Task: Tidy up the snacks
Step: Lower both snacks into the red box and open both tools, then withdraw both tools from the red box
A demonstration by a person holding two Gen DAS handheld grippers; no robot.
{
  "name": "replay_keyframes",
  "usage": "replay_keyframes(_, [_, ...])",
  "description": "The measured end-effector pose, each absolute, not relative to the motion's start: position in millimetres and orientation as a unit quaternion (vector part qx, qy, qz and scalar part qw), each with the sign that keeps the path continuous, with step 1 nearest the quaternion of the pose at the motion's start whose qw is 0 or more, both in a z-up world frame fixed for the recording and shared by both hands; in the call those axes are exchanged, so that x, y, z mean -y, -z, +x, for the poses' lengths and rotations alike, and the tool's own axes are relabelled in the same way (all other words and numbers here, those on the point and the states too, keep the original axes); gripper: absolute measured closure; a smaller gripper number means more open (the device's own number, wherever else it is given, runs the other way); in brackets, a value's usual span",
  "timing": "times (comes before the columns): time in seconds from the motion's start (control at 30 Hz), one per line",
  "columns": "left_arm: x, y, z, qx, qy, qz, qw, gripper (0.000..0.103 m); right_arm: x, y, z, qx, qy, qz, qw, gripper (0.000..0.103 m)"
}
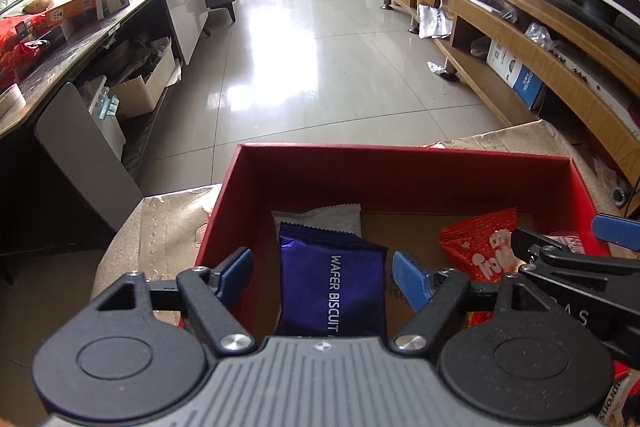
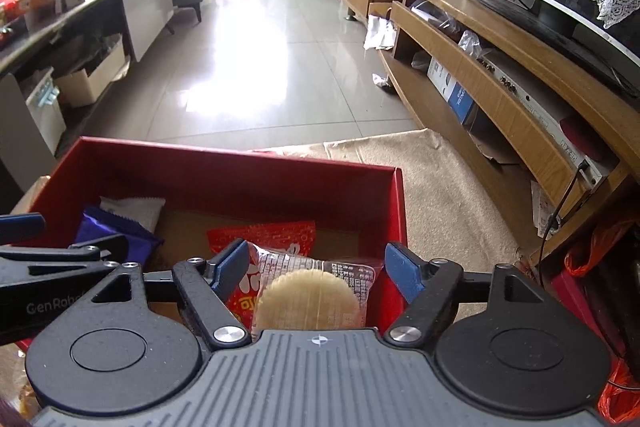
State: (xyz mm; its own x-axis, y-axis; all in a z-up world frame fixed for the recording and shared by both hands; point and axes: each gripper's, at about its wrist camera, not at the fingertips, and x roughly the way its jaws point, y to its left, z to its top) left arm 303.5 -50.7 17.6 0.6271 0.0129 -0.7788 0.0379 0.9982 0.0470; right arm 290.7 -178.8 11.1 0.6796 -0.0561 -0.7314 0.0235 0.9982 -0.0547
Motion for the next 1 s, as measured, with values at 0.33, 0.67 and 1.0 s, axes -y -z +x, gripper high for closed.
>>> replay_keyframes(0.33, [46,-32,287,-0.428,0.022,0.02,0.903,0.029,180,-30,277,-0.382,0.028,-0.026,0.923,0.021])
replay_keyframes(0.67, [40,-40,265,-0.429,0.034,0.011,0.902,0.028,175,-42,256,-0.378,0.029,-0.033,0.925,0.02])
replay_keyframes(1.0, [32,-43,238,-0.435,0.043,0.01,0.899,0.027,170,-41,228,-0.39,0.026,-0.033,0.92,0.019])
